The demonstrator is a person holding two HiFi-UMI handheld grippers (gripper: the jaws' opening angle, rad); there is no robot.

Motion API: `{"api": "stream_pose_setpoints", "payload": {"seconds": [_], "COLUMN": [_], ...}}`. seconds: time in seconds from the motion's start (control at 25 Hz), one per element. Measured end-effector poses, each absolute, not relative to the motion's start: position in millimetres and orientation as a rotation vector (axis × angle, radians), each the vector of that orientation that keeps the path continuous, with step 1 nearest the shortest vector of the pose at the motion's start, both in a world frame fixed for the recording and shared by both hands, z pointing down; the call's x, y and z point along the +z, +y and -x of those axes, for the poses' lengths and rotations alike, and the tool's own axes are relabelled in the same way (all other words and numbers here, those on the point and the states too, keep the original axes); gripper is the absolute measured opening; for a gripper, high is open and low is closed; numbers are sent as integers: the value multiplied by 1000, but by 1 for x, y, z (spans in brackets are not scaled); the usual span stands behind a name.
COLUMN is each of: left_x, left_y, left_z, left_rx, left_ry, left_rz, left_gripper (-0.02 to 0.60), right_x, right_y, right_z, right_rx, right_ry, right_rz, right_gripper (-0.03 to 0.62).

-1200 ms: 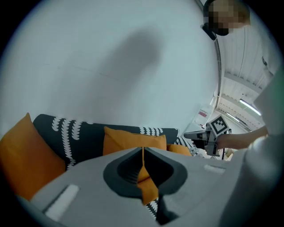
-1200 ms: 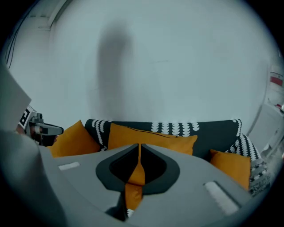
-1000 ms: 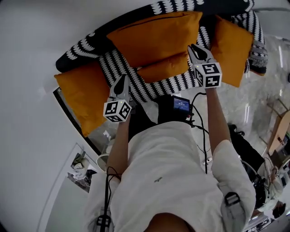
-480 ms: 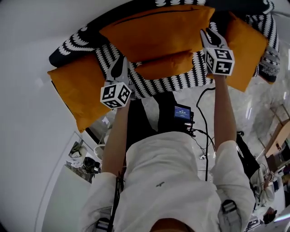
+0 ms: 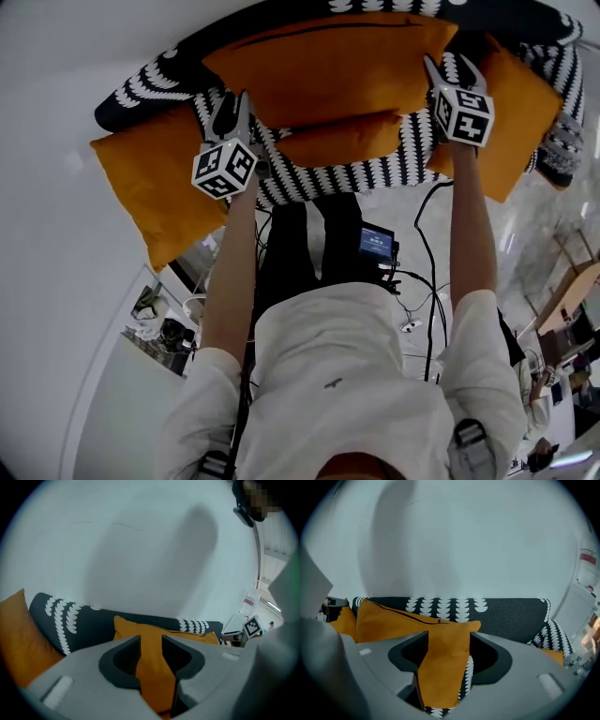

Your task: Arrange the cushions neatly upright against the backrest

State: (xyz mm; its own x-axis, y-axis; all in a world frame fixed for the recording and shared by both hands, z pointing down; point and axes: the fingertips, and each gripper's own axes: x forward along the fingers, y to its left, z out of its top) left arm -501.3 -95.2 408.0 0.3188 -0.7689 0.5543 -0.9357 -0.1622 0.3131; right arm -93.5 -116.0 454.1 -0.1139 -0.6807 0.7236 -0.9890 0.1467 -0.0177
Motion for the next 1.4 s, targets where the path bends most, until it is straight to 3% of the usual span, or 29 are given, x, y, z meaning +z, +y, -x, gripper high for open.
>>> {"api": "stream_pose_setpoints", "payload": {"seconds": [0.44, 0.64, 1.04, 1.4], "left_x": [451, 469, 481, 483], "left_y": [-129, -136, -147, -146], "left_z": [527, 531, 532, 523], "left_rx": [403, 398, 437, 458], "left_ry": [-1572, -1561, -1541, -1529], "left_rz": [-1907, -1877, -1907, -1944], "left_gripper": [267, 291, 290, 211], "right_x": [495, 504, 511, 516], "right_y": [-135, -139, -141, -139], "right_z": [95, 96, 106, 112], "right_rx": [824, 838, 906, 897], "right_ry": [-1847, -1871, -1946, -1951], "right_rz": [-1583, -1574, -1508, -1497], "right_gripper": [380, 396, 324, 226]}}
